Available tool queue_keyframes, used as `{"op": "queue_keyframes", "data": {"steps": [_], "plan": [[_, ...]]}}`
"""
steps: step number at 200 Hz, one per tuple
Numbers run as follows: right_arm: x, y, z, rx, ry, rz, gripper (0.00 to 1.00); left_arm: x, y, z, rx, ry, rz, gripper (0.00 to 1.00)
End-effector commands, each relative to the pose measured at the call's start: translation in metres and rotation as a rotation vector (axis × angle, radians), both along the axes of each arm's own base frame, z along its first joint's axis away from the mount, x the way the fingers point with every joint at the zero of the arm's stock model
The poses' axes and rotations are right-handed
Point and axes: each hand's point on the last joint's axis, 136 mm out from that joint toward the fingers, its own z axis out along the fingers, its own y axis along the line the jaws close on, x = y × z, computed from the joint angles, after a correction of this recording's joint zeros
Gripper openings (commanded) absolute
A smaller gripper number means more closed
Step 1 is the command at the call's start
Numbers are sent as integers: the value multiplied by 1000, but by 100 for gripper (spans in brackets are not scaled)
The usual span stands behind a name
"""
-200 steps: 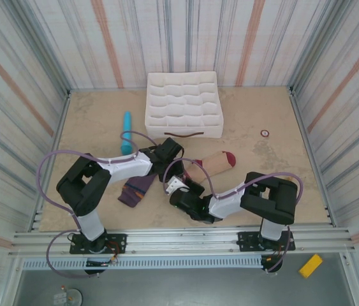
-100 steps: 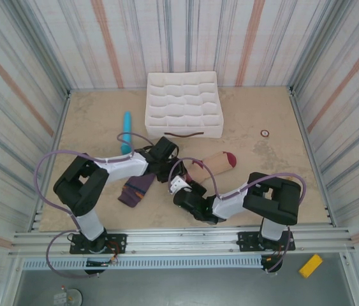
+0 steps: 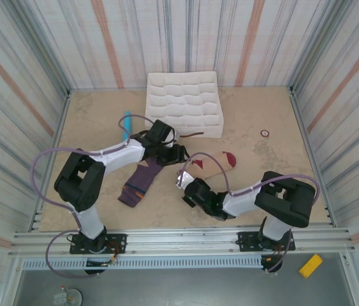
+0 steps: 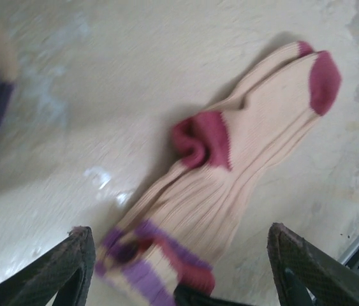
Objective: Roll the socks
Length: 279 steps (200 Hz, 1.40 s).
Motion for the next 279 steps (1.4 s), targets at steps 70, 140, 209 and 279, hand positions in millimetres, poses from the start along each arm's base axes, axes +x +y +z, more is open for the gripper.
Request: {"op": "queue_keyframes", "data": {"steps": [70,140,209,279], "plan": [[-40,-18,-37,-8,254,63,0,-12,-35,-40,50,82,-267,65],[-38,-22,-40,-1,277,38,0,-22,-33,-65,45,144,-251,32],[-42,-19,-41,170,515,46,0,0,-1,-60,107,101,-85,10],[-32,-14,-41,318,791,31,0,-2,28,-70,147,129,54,6]]}}
